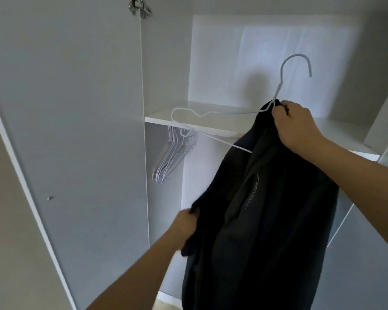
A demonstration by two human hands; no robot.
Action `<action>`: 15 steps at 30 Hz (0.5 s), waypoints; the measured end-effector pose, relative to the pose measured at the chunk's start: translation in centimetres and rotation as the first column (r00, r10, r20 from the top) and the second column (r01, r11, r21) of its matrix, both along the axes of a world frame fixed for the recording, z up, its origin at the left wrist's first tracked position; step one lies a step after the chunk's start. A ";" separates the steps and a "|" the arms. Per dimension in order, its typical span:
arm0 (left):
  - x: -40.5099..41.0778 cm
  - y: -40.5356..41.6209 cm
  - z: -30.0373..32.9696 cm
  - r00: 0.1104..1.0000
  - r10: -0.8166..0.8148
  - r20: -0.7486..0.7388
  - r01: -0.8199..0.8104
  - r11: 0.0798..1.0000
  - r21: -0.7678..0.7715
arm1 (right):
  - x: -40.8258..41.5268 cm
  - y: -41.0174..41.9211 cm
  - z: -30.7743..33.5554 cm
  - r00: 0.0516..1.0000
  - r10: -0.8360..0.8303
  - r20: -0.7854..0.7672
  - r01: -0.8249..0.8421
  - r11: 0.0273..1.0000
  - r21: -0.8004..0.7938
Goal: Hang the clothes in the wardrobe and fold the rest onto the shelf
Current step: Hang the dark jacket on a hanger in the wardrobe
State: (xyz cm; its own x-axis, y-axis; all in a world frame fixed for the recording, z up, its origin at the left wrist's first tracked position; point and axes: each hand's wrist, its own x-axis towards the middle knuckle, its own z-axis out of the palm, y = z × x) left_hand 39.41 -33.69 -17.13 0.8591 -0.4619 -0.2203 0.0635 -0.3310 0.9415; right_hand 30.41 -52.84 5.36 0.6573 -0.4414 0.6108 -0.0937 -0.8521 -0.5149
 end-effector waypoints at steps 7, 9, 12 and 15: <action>6.1 1.1 12.1 0.974 0.068 -0.214 -0.070 0.998 -0.003 | -3.5 -2.5 -2.5 0.978 -0.131 -0.165 0.076 0.950 -0.303; 6.7 1.1 14.7 0.979 0.052 -0.198 -0.044 0.998 0.049 | -4.3 -2.6 -3.1 0.960 -0.139 -0.245 0.038 0.927 -0.374; 7.1 0.8 17.5 0.986 0.023 -0.168 -0.002 0.992 0.124 | -5.2 -1.8 -3.7 0.931 -0.128 -0.342 -0.036 0.899 -0.436; 6.8 0.2 19.6 0.994 0.012 -0.110 0.005 0.989 0.149 | -5.2 -1.0 -4.5 0.936 -0.160 -0.312 -0.044 0.828 -0.558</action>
